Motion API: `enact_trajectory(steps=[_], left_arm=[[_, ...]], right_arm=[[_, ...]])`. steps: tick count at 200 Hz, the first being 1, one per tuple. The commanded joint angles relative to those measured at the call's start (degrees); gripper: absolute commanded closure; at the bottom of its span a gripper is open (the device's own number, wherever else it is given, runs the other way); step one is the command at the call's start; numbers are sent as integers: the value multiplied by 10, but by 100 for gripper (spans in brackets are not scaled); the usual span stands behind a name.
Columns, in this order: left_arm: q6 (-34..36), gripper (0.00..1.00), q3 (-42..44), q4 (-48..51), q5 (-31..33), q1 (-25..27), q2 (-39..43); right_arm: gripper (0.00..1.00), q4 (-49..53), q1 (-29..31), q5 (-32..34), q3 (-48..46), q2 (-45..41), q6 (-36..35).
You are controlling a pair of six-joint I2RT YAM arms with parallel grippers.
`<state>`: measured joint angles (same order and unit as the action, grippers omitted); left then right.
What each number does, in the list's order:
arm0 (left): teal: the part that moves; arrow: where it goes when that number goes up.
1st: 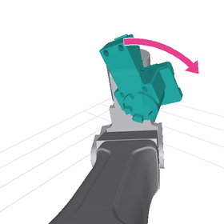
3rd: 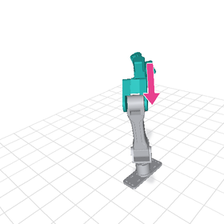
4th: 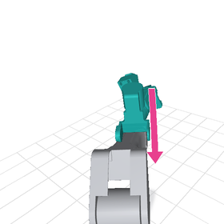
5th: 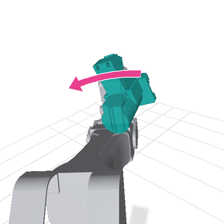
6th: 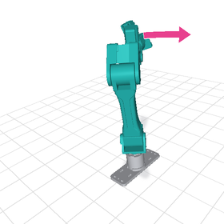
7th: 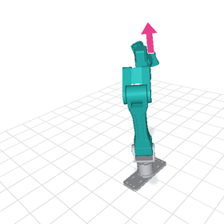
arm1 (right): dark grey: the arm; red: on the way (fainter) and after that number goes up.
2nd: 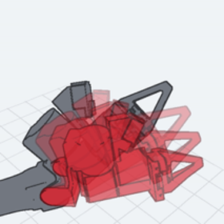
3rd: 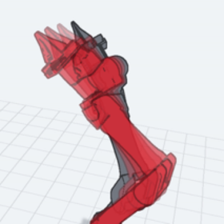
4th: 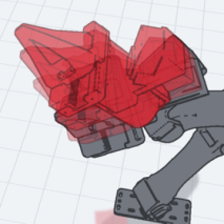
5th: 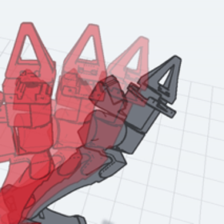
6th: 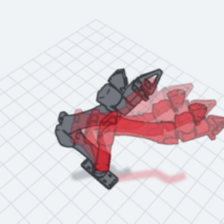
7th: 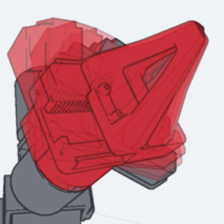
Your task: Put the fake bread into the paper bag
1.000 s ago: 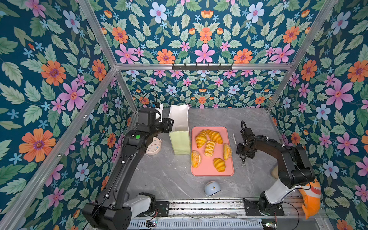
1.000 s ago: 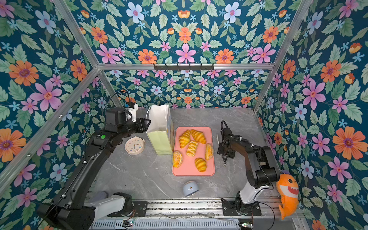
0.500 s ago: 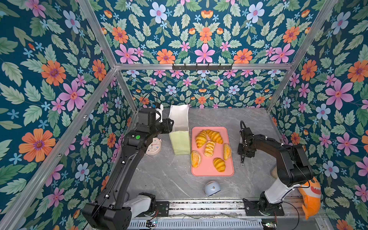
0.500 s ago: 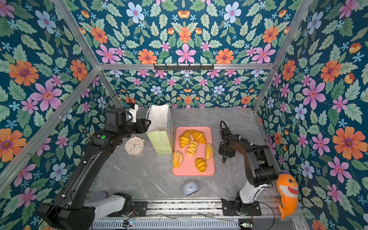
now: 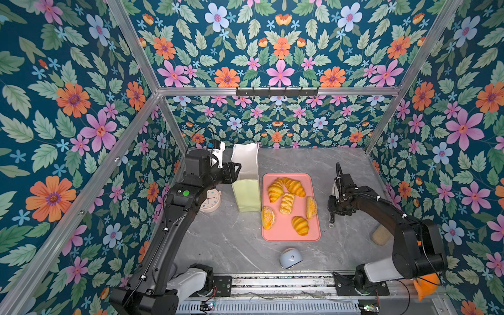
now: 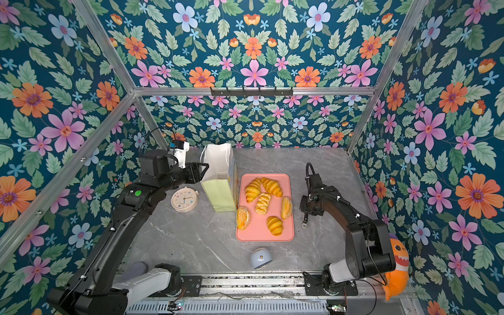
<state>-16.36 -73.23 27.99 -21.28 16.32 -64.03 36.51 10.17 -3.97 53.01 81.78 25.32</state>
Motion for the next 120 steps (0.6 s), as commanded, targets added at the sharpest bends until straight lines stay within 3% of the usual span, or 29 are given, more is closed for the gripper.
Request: enact_trajectory(steps=[1,30,88,120], left_arm=[[20,48,3,-61,-74,7,8],[55,49,4,-110,-125,50,17],[214,45,-45,-97,-124,199,-25],[311,44,-66,-81,-101,265,-49]], right_arm=[[82,32,1,-55,13,-42,-9],[82,53,0,-135,34,-122,-11],[85,85,18,-350,81,-211,-38],[84,142,100,-351,124,-205,-72]])
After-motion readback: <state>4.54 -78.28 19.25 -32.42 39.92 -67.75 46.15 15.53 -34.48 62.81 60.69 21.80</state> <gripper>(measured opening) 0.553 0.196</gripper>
